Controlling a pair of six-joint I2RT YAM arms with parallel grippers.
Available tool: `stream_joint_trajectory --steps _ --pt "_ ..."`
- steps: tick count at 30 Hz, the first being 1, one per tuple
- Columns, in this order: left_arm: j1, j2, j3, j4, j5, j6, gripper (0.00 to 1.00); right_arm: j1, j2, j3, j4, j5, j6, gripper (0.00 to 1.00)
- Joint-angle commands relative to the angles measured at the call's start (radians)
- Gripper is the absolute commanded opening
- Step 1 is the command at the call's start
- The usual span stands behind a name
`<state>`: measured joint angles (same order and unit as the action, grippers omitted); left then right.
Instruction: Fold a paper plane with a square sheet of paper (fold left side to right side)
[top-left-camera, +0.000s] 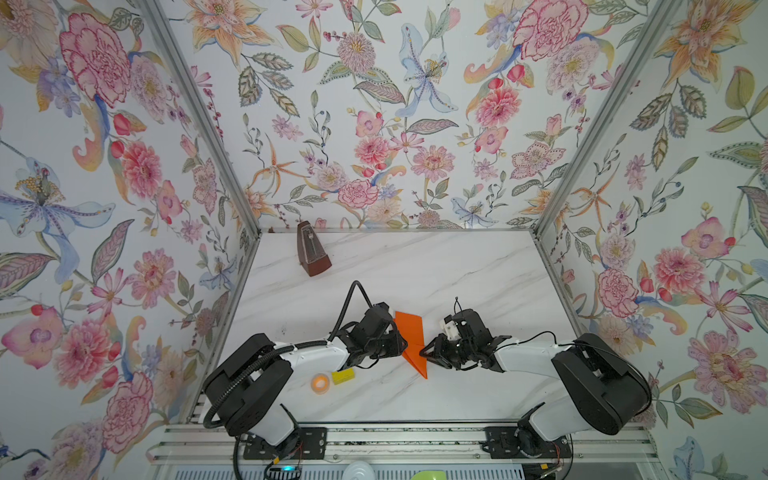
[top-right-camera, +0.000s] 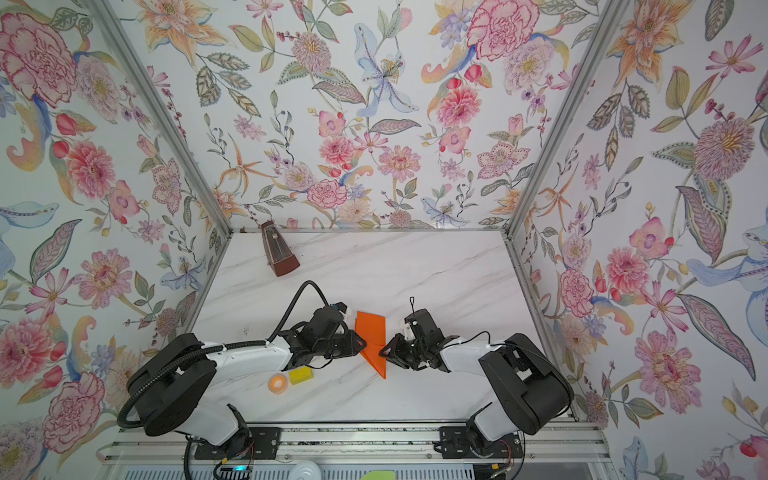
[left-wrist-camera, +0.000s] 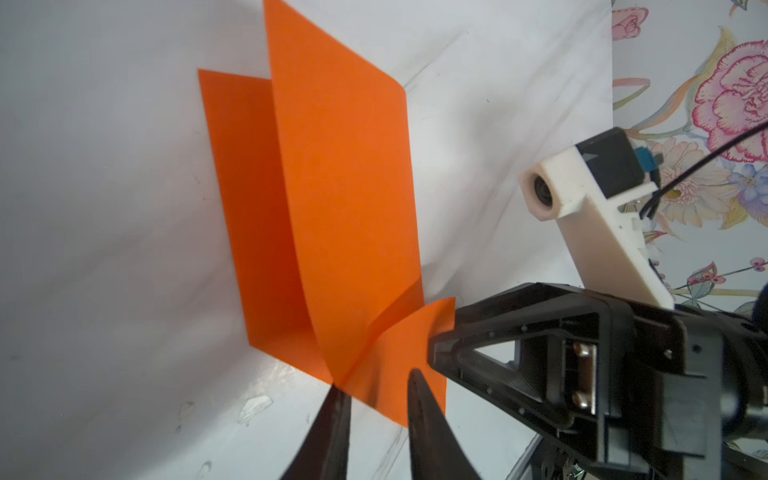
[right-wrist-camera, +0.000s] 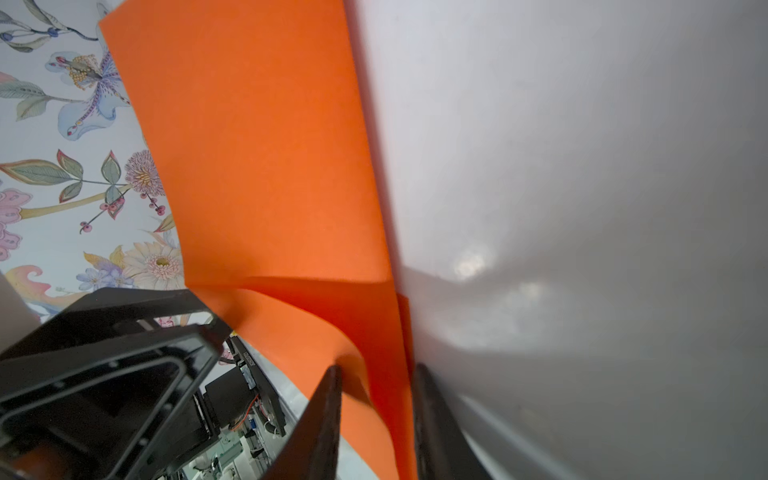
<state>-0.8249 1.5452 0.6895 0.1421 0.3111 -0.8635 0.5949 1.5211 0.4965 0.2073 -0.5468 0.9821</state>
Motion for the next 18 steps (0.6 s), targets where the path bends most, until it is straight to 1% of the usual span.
stream_joint_trajectory --steps 1,4,6,9,14,16,18 --pt "-0.005 0.01 -0.02 0.034 0.017 -0.002 0.34 -0.003 0.034 0.011 -0.013 -0.005 -0.028 0.27" --pt "-0.003 0.01 -0.032 0.052 0.019 -0.011 0.41 -0.002 0.04 0.007 -0.006 -0.007 -0.026 0.25" --pt "-0.009 0.044 -0.041 0.074 0.027 -0.021 0.44 -0.003 0.041 0.001 0.0 -0.008 -0.024 0.23" --pt "-0.011 0.056 -0.051 0.105 0.035 -0.034 0.46 -0.002 0.043 -0.006 0.012 -0.012 -0.017 0.21" --pt "-0.025 0.083 -0.054 0.15 0.045 -0.052 0.46 0.004 0.05 -0.017 0.049 -0.021 0.003 0.18" --pt "-0.031 0.091 -0.053 0.16 0.045 -0.057 0.44 0.008 0.054 -0.016 0.053 -0.025 0.004 0.17" --pt "-0.036 0.093 -0.051 0.164 0.041 -0.058 0.39 0.009 0.052 -0.017 0.051 -0.024 0.004 0.17"
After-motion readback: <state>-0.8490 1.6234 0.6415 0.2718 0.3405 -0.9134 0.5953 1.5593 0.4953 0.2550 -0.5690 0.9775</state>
